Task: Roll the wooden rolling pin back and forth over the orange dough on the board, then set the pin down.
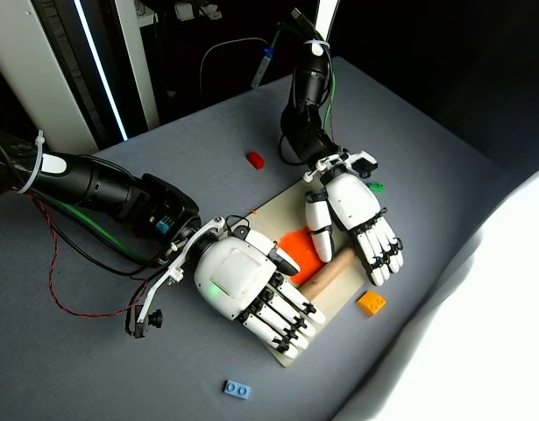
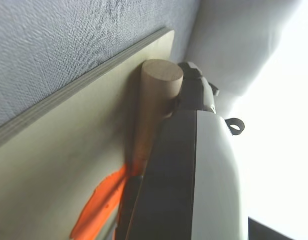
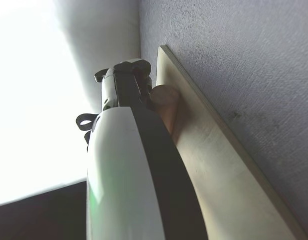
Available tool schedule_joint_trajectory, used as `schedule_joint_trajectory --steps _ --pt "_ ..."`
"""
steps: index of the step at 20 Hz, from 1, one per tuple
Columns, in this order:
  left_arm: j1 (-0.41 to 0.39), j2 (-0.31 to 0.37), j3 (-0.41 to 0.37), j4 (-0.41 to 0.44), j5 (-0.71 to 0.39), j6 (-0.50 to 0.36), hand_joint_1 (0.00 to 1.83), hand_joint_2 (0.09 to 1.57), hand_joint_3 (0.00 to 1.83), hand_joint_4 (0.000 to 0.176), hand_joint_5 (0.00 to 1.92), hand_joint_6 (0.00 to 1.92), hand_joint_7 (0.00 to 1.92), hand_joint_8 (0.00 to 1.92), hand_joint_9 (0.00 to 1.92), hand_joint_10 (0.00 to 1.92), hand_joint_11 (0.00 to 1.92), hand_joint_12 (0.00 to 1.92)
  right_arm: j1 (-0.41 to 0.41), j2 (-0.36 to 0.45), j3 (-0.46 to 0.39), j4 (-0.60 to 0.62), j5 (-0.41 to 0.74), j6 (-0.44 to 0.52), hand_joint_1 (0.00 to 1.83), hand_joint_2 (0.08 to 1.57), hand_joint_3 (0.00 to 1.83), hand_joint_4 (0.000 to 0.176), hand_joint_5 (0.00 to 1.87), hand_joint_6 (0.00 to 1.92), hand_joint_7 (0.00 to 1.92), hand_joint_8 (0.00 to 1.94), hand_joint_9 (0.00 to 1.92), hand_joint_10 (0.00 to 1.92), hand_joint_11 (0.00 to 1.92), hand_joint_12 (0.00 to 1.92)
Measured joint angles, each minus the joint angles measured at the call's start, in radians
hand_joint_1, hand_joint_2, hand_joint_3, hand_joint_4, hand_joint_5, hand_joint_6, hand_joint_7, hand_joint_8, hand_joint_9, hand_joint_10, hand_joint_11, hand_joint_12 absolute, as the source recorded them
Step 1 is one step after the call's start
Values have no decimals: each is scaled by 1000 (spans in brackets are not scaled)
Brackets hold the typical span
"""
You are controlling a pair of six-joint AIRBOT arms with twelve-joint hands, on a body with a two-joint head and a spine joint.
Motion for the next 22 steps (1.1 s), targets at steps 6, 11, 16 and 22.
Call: schedule_joint_trajectory --steps 6,11,16,22 --pt "5 19 -27 1 3 4 0 1492 0 0 150 4 192 6 131 8 0 176 0 4 -3 1 -1 0 0 1571 27 0 335 3 389 3 327 5 0 688" --pt "16 35 -56 9 -6 7 0 1490 0 0 149 3 189 3 127 4 0 177 -10 6 -13 -9 11 -2 0 1571 27 0 333 1 393 2 328 4 0 709" --pt "34 40 -82 27 -48 -7 0 1494 1 0 156 5 193 2 134 5 0 175 -19 14 -36 -26 24 -3 0 1570 41 0 336 3 374 0 333 2 0 729" --pt "56 46 -113 37 -97 -25 0 1496 1 0 138 0 182 0 124 0 0 167 -29 18 -50 -37 34 -7 0 1569 23 0 320 1 352 1 312 1 0 691"
